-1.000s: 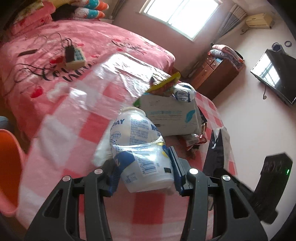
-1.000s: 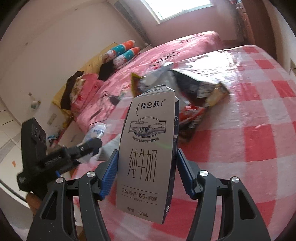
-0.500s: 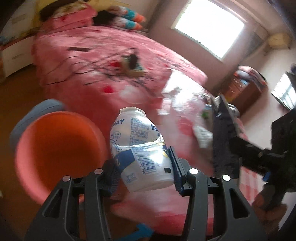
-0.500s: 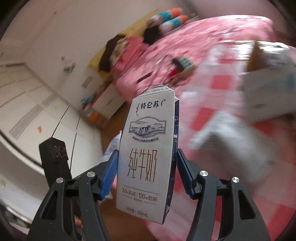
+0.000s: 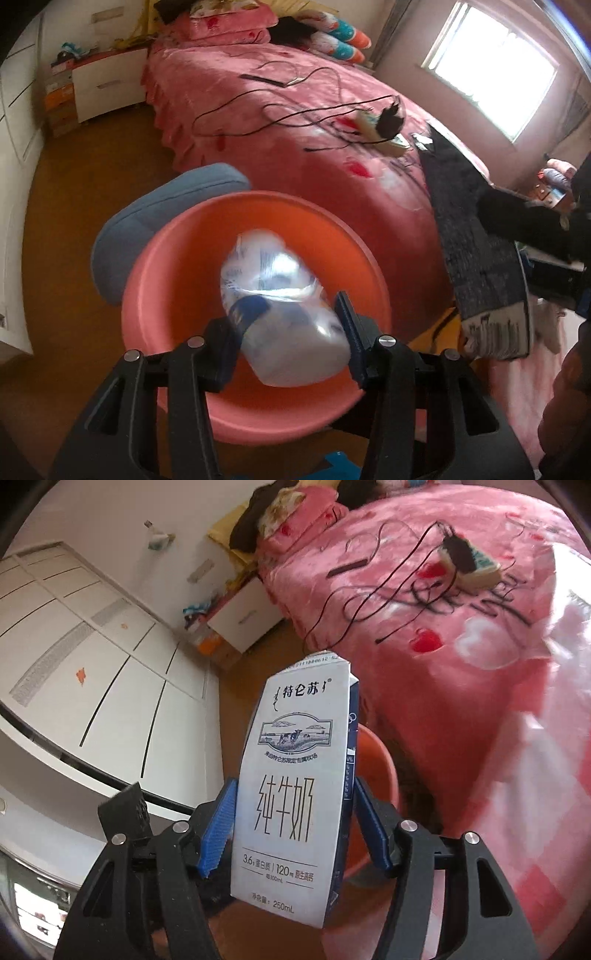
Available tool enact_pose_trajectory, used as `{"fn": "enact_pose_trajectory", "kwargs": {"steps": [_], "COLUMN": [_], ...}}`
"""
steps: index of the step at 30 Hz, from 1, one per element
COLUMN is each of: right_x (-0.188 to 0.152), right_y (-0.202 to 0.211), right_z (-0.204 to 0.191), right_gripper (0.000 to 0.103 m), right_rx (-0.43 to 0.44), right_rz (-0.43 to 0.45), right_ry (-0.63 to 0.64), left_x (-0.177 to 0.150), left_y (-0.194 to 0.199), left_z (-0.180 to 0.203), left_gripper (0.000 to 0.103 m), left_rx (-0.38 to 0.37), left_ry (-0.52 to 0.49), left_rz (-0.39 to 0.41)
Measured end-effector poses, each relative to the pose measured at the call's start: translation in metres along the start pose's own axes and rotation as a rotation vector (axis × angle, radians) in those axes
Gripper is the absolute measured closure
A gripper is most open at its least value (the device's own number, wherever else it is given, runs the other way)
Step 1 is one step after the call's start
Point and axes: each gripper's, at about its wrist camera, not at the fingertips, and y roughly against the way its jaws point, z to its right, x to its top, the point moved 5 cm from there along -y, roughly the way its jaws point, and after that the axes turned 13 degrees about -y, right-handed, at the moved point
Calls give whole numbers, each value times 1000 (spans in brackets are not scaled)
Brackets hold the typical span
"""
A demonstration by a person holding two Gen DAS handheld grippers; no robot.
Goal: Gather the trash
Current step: 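Open both tools to drop the bottle and carton into the bucket, then move both tools back to the trash pile on the bed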
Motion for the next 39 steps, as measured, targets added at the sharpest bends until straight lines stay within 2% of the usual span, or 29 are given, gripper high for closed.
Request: {"fn": "enact_pose_trajectory", "kwargs": {"steps": [1,2,6,8,10,14,19,26,39], "right_x": [-1,-4,-3,-4,-6,-15,-30,-53,-79], "right_y": [-6,-8,-2,13,30,69,110,160,218], "right_z": [2,3,12,14,18,35,57,83,141], "right_gripper": [32,31,30,30,22,21,21,20,15], "right_rx": [-15,-13,-30,-40,-74,-144,-204,-270,-324], "right_rz": [-8,-11,22,56,99,181,249,365,460], "right_ry": [-7,-18,-53,-55,-46,-28,-21,21,-37], "left_x": [-3,-7,-13,-14,-13,-4,4,12,20], "left_y": [-2,-4,-7,-4,2,18,35,48,54], "left_z": [-4,-8,-16,-17,-16,-6,22,67,164], "left_gripper": [45,36,25,24,22,21,20,21,21], "left_rx": [7,22,75,93,112,128,134,104,-18], "left_ry": [4,7,-4,-17,-35,-59,-127,-201,-311], "left_rz": [-10,-17,-25,-18,3,84,141,130,108]}}
